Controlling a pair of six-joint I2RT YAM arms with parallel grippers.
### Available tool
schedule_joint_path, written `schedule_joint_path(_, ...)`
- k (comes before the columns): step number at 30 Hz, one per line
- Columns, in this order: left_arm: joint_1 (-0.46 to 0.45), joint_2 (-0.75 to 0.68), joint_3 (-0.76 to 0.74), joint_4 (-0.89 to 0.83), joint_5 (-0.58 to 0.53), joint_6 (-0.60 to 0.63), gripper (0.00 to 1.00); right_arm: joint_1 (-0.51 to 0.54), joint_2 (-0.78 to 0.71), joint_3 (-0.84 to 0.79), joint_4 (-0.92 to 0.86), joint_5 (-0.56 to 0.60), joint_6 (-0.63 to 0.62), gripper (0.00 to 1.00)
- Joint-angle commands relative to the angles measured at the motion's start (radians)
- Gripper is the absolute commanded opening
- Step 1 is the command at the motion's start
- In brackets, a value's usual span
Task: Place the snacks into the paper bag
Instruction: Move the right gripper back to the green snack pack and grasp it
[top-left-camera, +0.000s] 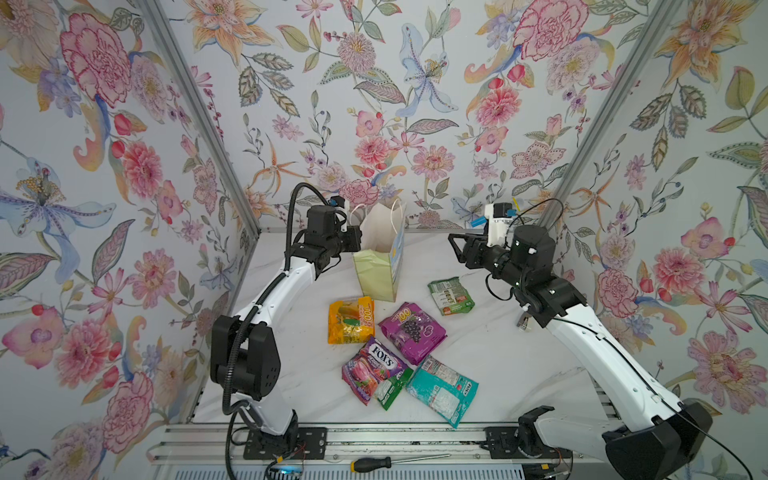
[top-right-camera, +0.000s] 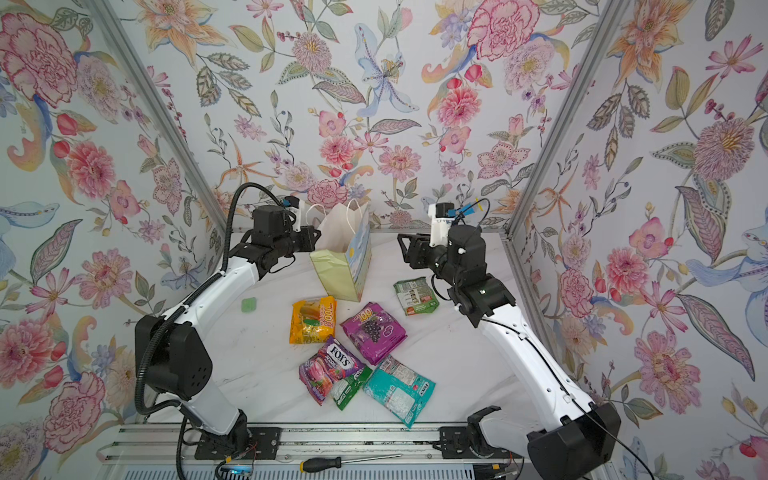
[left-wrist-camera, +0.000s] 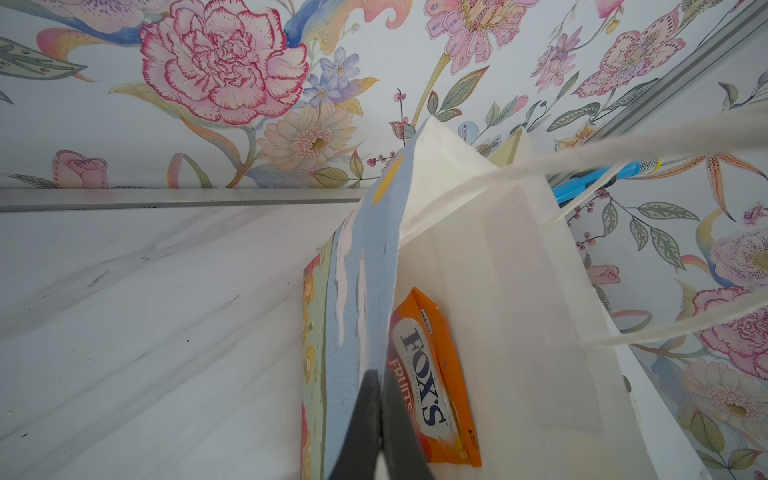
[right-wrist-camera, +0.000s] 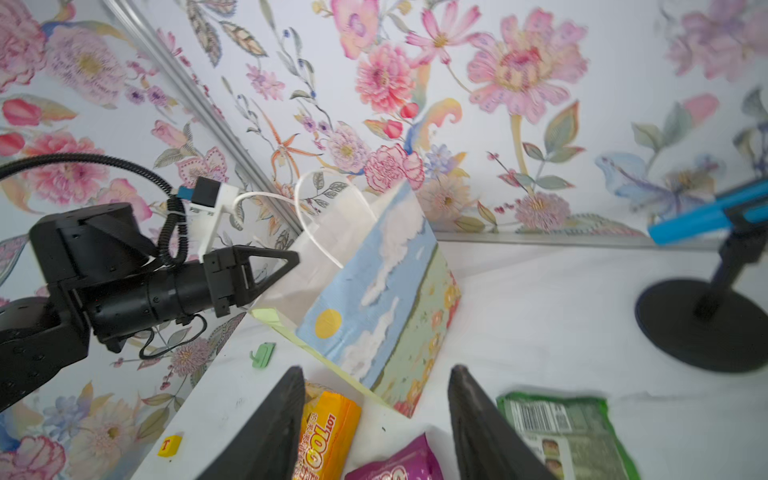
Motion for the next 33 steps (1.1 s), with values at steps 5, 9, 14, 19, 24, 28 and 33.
schedule_joint_path(5, 0.004, -0.032, -0.010, 0.015, -0.009, -0.010, 0.00, -0.192, 0.018, -0.308, 0.021, -0.091, 0.200, 0.55)
schedule_joint_path(9, 0.004, -0.032, -0.013, 0.013, -0.013, -0.011, 0.00, -0.272, 0.064, -0.415, 0.075, -0.119, 0.232, 0.54)
schedule_joint_path(14, 0.004, -0.032, -0.015, 0.011, -0.015, -0.009, 0.00, -0.343, 0.144, -0.501, 0.176, -0.184, 0.270, 0.53)
schedule_joint_path(19, 0.004, -0.033, -0.022, 0.016, -0.012, -0.013, 0.00, -0.350, 0.227, -0.539, 0.230, -0.164, 0.272, 0.53)
schedule_joint_path(24, 0.004, -0.034, -0.027, 0.019, -0.008, -0.014, 0.00, -0.352, 0.316, -0.551, 0.306, -0.177, 0.299, 0.52)
schedule_joint_path(28, 0.005, -0.038, -0.030, 0.019, -0.008, -0.013, 0.00, -0.349, 0.378, -0.548, 0.364, -0.184, 0.324, 0.51)
schedule_joint_path(33, 0.004, -0.041, -0.042, 0.023, -0.008, -0.014, 0.00, -0.349, 0.441, -0.539, 0.414, -0.192, 0.343, 0.51)
